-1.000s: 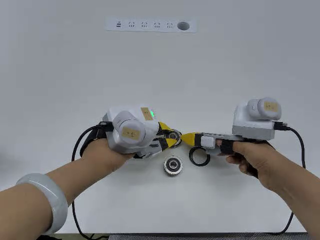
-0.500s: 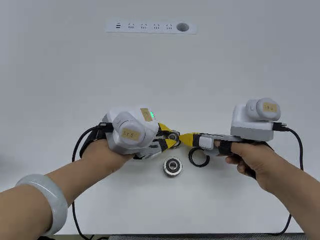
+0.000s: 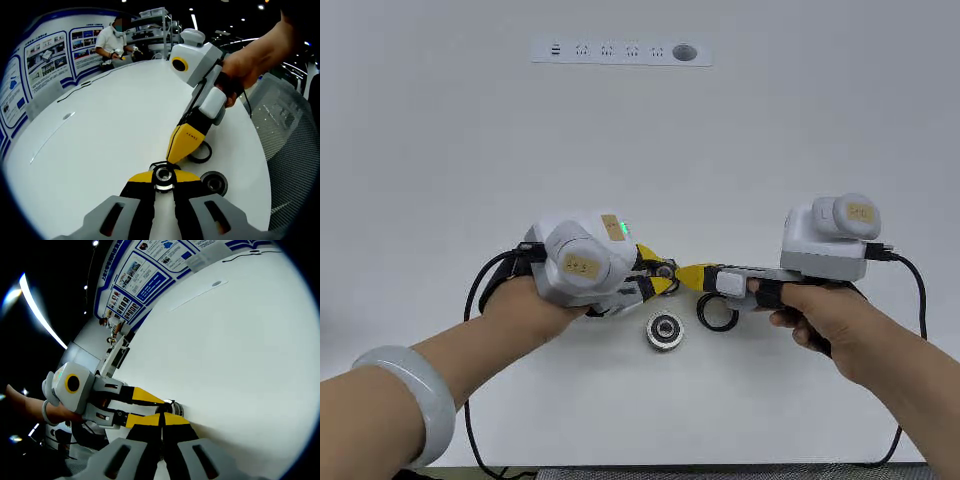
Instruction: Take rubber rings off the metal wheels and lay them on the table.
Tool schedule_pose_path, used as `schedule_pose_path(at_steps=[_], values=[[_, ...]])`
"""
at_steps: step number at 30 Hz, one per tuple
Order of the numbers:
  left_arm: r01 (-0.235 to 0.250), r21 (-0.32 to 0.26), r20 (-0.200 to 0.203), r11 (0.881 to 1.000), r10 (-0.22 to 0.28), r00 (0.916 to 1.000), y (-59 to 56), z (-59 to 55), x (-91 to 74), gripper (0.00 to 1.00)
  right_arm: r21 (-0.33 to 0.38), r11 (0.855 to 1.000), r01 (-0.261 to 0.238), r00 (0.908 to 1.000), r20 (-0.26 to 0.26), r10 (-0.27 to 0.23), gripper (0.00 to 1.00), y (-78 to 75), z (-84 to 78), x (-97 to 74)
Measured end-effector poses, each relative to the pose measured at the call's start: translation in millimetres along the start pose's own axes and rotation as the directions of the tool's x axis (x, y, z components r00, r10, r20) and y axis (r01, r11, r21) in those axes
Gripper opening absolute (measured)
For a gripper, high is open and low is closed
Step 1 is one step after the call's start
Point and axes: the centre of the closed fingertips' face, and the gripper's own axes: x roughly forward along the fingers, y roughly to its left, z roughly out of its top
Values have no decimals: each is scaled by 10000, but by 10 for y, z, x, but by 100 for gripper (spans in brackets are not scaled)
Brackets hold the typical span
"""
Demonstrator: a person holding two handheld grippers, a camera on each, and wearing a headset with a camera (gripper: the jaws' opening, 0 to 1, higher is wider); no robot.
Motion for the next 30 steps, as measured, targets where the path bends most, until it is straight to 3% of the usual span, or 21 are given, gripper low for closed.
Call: schedule_pose_path(at_steps=[5, 26, 30], values=[[-15, 24, -8, 10000, 15, 10000, -5, 9, -4, 13, -72, 9980, -631, 9978, 186, 632, 1, 174, 46, 46], [-72, 116, 75, 9999, 71, 9999, -26, 18, -10, 14, 192, 9998, 83, 9998, 183, -87, 2, 70, 18, -9], [-12, 57, 222, 10000, 10, 9998, -48, 36, -29, 20, 199, 9997, 126, 9998, 138, -129, 2, 54, 10, -9]])
